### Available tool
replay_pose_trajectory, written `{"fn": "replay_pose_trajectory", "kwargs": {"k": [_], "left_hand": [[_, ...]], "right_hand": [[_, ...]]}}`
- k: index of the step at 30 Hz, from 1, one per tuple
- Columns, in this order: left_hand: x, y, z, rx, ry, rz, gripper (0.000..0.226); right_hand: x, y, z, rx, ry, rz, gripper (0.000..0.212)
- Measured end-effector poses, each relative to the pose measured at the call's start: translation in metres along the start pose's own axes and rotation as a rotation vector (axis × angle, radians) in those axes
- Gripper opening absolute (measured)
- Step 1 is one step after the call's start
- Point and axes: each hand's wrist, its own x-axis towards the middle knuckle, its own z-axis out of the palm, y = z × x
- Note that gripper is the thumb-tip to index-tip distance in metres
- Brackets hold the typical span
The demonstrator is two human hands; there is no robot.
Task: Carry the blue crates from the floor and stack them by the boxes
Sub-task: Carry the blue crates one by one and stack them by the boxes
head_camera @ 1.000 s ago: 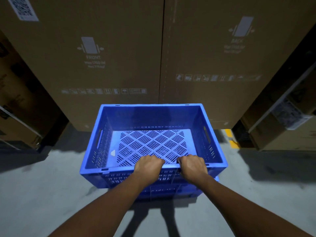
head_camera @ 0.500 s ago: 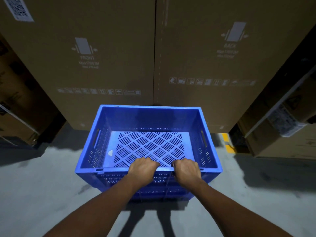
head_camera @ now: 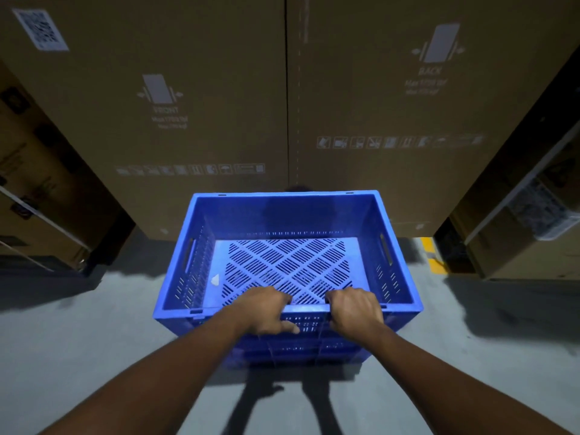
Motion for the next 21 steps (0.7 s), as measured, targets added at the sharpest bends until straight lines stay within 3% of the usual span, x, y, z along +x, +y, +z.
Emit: {"fn": "replay_pose_trajectory", "kwargs": {"k": [4, 14, 21], "left_hand": [[-0.010, -0.027, 0.013, 0.070, 0.060, -0.077, 0.067], [-0.001, -0.006, 0.010, 0.108, 0.028, -0.137, 0.057], [0.006, -0.007, 0.004, 0.096, 0.026, -0.091, 0.060]], "right_hand": [[0.003, 0.000, 0.002, 0.003, -0.012, 0.012, 0.021], [0.009, 0.011, -0.002, 0.022, -0.124, 0.053, 0.029], [0.017, 0.015, 0.000, 0.000, -0.129, 0.079, 0.050]]}}
